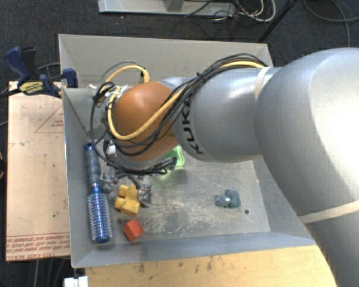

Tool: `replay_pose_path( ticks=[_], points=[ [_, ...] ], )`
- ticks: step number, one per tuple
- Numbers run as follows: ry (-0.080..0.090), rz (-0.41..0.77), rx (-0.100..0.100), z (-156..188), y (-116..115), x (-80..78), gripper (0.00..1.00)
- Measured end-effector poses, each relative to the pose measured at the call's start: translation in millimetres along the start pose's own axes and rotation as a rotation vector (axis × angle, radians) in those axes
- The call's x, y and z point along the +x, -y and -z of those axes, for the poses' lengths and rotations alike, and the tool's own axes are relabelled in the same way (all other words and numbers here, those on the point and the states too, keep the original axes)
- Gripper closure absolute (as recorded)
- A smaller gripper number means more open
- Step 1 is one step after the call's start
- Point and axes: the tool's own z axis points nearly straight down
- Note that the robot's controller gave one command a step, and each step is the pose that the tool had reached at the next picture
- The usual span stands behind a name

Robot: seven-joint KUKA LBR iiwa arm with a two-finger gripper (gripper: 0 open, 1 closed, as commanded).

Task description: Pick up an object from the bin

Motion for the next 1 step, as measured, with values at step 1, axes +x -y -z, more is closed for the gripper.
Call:
replay_pose_path(
  ticks=[1],
  points=[
    [0.007,-0.003,-0.002,1.1,-0.4,-1.3,1.00]
  ],
)
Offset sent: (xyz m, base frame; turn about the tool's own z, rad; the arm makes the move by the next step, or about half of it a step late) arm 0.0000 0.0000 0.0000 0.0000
